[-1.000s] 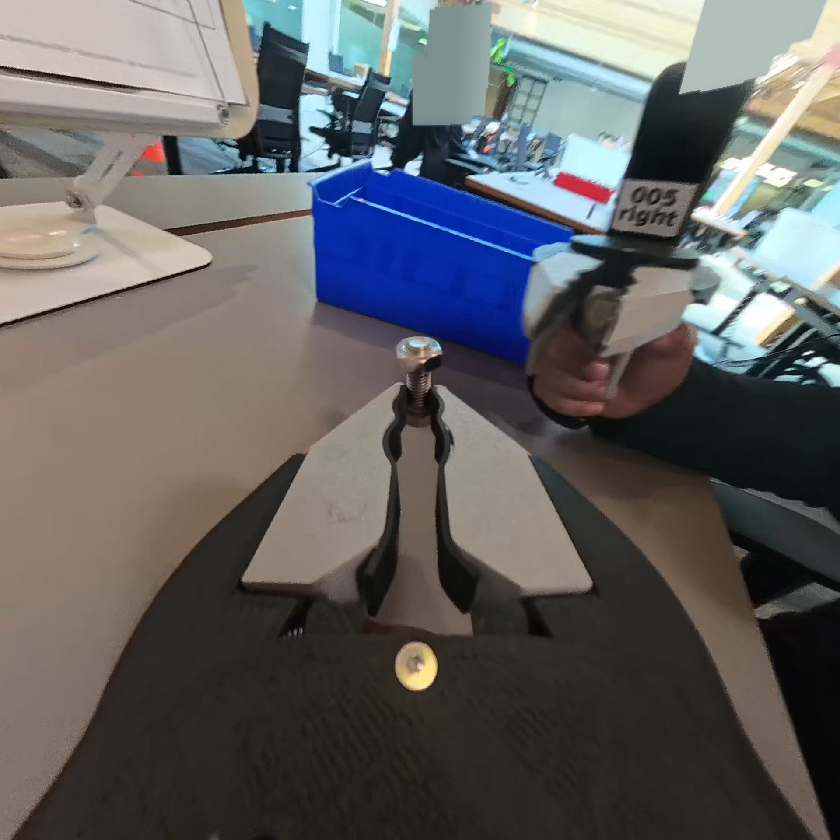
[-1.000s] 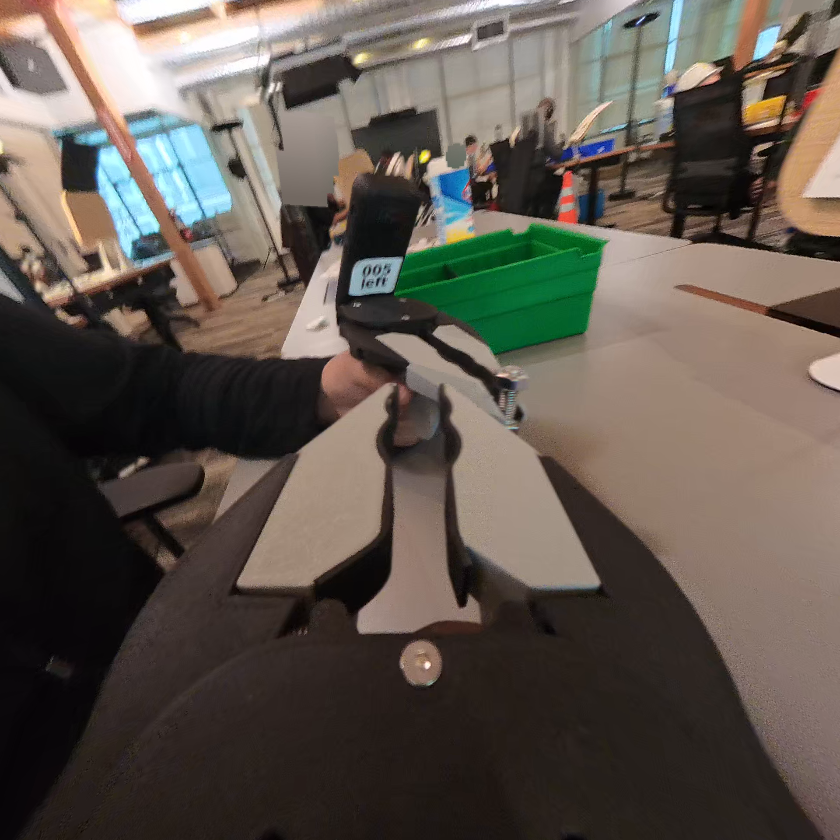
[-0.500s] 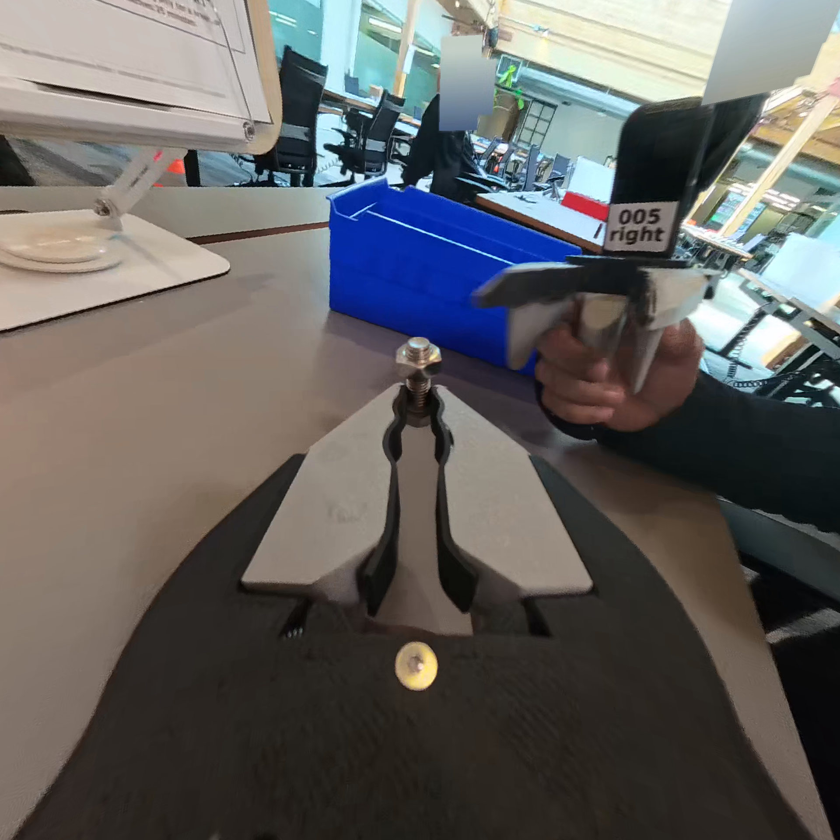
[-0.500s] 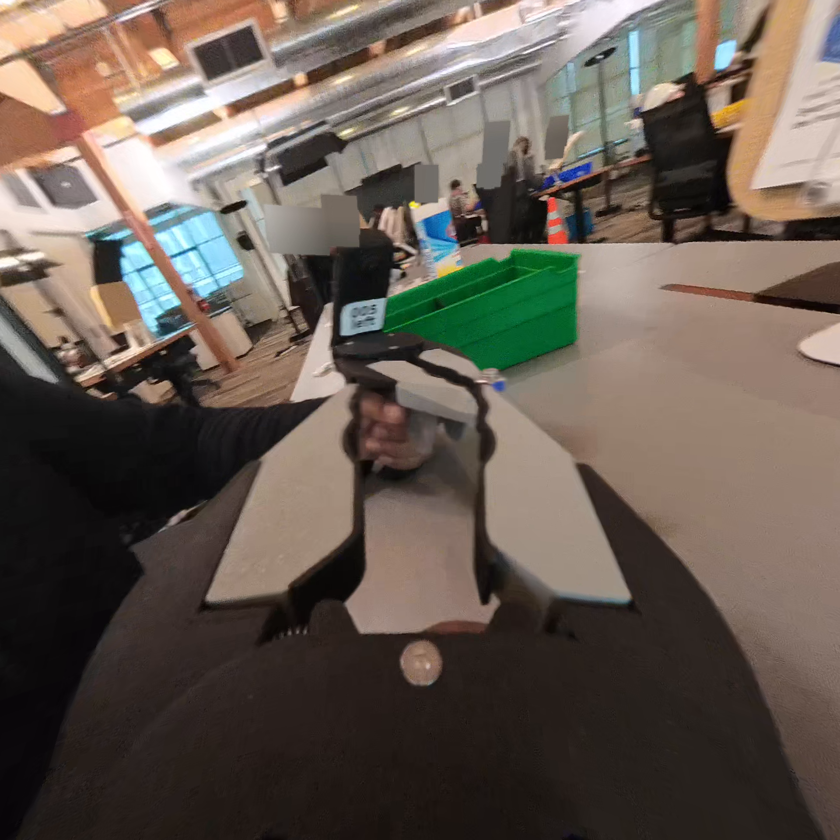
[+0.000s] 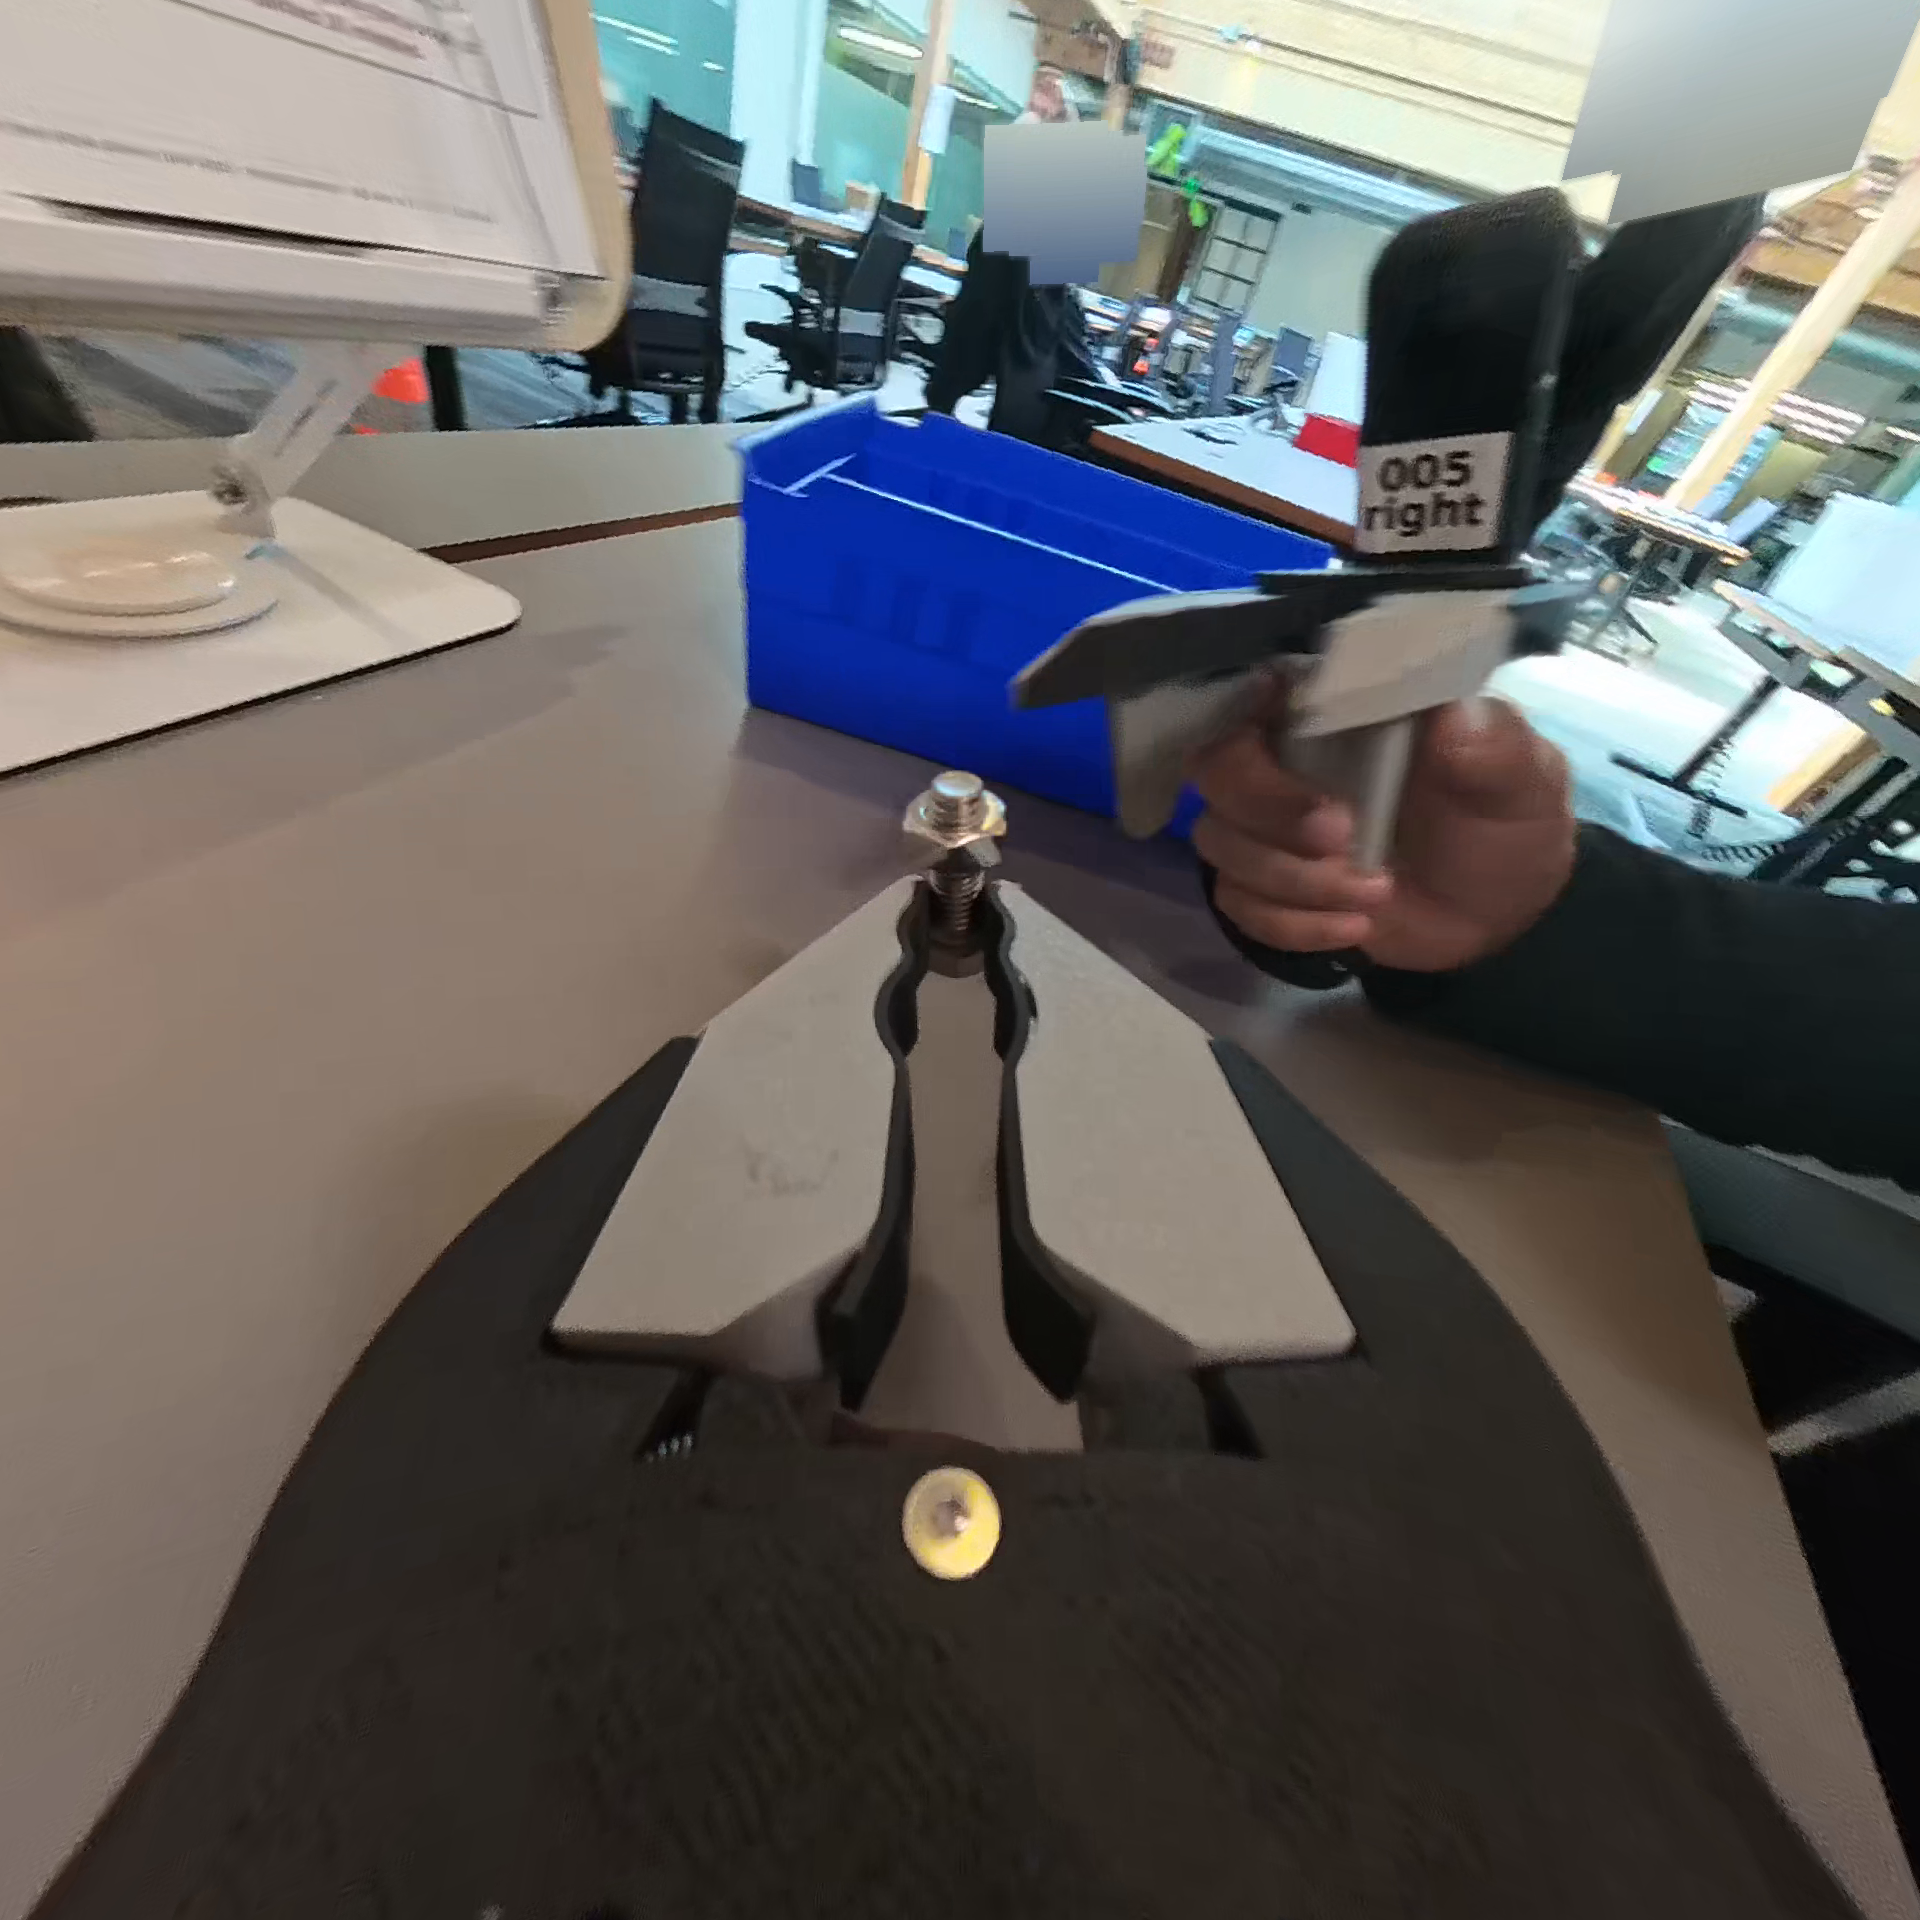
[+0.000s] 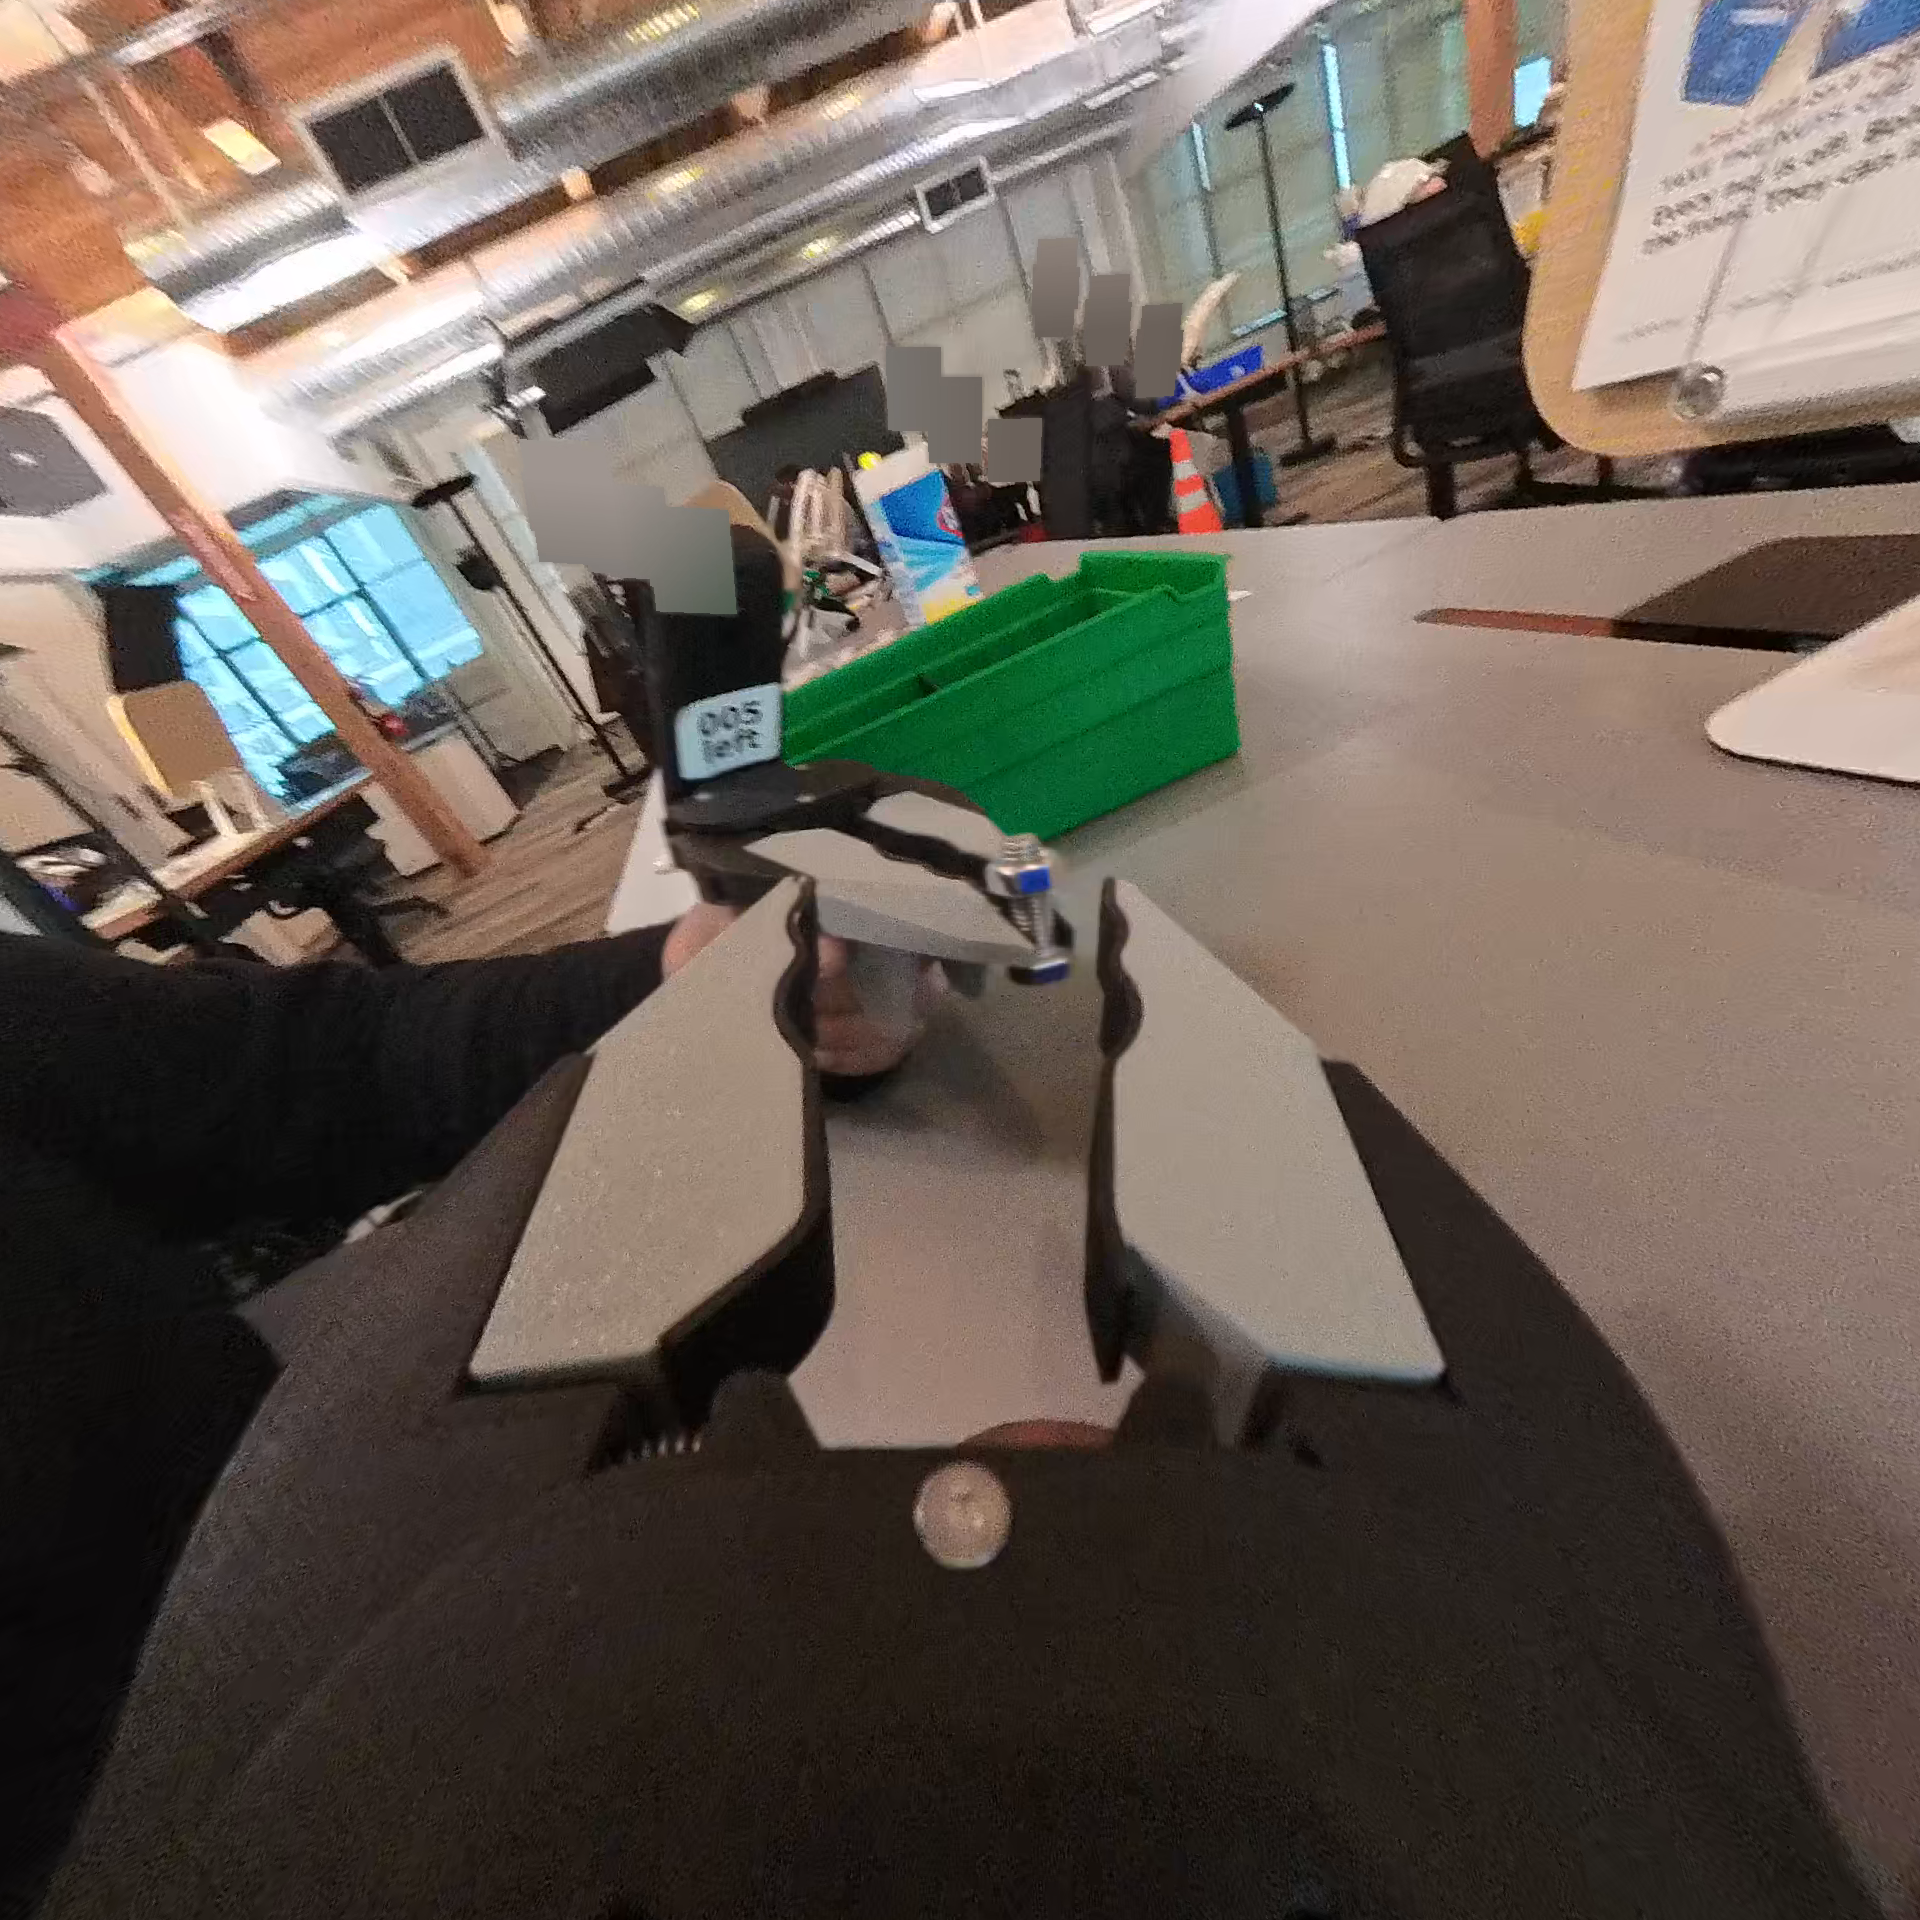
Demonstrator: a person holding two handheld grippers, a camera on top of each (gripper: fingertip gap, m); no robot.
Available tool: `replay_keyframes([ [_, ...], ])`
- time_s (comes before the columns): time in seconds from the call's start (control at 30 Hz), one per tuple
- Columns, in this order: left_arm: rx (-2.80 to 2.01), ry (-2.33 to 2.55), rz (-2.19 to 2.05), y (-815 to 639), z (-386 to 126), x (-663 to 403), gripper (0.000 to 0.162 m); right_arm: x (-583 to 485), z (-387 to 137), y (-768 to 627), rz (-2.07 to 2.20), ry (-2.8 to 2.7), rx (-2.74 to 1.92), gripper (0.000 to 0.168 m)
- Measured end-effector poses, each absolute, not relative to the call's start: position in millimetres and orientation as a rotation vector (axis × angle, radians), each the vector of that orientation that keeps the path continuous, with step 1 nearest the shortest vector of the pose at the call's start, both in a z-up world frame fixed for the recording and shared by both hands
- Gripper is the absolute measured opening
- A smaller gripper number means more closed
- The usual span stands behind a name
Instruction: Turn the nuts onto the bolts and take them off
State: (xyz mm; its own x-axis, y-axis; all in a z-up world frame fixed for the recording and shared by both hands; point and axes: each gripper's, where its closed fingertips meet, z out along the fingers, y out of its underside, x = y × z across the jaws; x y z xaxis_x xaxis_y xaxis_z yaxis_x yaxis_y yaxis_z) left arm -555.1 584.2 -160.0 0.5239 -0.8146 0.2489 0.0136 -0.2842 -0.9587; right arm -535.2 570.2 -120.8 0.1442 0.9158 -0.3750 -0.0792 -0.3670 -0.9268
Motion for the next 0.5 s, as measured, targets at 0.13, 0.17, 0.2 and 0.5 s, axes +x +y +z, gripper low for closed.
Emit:
replay_keyframes([
  [0.13,-1.628,0.84,-0.969,560,-162,-527,0.007,-552,-143,567,1.255,-0.938,-1.587,0.038],
  [0.17,-1.627,0.87,-0.946,557,-164,-524,0.007,-556,-147,560,1.257,-0.997,-1.584,0.017],
  [0.2,-1.629,0.865,-0.922,559,-164,-524,0.007,-557,-149,559,1.225,-1.007,-1.59,0.017],
  [0.5,-1.531,0.905,-0.912,551,-155,-521,0.028,-543,-142,563,1.11,-0.951,-1.573,0.017],
])
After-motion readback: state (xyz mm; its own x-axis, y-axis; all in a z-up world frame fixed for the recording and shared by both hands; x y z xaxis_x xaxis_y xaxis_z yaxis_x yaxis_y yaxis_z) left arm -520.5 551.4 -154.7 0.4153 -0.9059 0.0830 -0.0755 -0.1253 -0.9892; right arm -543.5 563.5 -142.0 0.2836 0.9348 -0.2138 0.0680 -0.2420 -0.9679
